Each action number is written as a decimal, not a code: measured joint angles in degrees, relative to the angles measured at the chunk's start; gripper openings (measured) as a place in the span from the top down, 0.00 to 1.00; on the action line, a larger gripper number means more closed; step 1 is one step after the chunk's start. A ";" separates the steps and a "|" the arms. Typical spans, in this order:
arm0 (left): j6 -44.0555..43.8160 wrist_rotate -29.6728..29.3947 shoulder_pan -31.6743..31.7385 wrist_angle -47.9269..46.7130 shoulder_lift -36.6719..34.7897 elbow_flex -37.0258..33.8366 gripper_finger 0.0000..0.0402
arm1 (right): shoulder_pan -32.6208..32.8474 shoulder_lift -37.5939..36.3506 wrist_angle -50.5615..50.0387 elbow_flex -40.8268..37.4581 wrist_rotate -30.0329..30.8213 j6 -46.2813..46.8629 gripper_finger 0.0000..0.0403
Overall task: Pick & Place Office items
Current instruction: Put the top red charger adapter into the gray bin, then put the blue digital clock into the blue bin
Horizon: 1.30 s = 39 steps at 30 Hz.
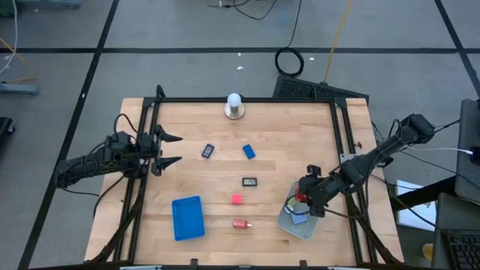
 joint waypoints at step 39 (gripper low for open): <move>0.01 0.00 -0.02 -0.01 0.00 0.00 0.13 | -0.26 0.00 21.02 -7.78 -2.57 2.54 0.14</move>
